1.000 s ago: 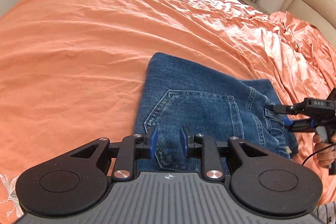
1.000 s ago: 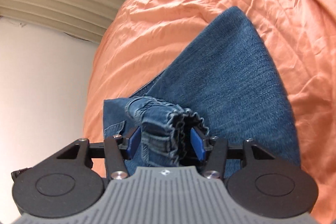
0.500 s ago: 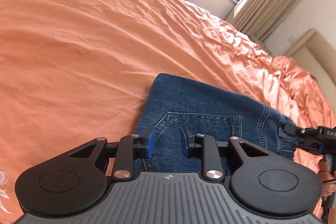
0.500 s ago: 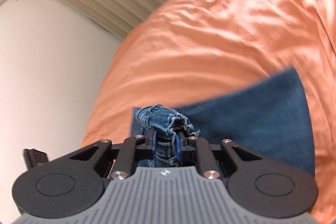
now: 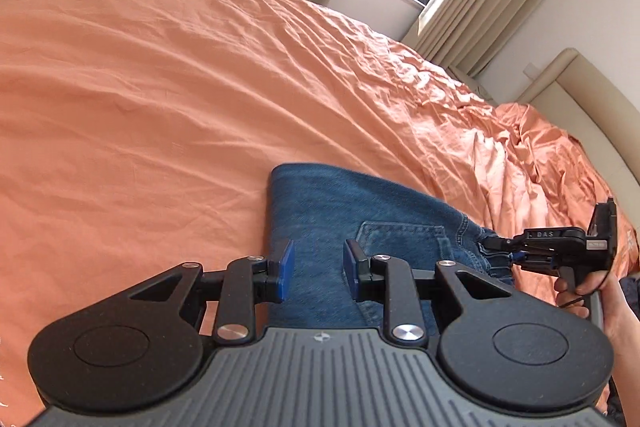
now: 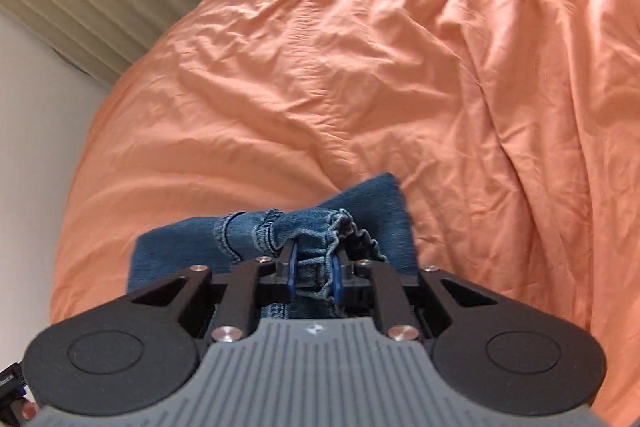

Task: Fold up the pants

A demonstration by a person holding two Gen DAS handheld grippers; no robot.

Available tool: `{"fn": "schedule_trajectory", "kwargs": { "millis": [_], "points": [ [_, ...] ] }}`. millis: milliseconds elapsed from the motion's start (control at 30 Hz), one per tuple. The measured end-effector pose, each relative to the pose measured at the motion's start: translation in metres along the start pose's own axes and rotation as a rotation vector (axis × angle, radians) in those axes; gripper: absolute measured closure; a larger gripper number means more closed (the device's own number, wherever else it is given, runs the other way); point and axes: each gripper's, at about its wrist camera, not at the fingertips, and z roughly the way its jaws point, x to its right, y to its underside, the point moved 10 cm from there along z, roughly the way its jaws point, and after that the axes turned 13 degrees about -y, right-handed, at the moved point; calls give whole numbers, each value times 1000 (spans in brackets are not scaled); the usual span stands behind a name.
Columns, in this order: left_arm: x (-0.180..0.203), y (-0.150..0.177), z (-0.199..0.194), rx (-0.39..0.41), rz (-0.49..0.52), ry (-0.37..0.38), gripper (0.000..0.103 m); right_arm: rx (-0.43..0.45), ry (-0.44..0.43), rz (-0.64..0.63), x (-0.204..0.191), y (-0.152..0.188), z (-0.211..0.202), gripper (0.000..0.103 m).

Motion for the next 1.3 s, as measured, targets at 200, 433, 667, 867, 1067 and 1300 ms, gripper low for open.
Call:
{"fn": "schedule_trajectory", "kwargs": {
  "millis": [200,433,667,867,1067,1300],
  "points": [
    [-3,12,12,-45,1,3,73,4,58,2,16,0,20,88],
    [12,35,4,-74,137,16,73,96,19,-50,0,13,-29,63],
    [35,80,-19,-64,406,-10,45,230,-63,195,19,79,-86,53],
    [47,125,-24,-84,710,-116,36,223,-158,315,20,110,-75,64],
    [39,151,-2,-104,900,-297,47,255,-124,263,21,115,-72,91],
    [24,163,3,-128,954,-361,81,222,-65,235,31,124,-67,97]
  ]
}}
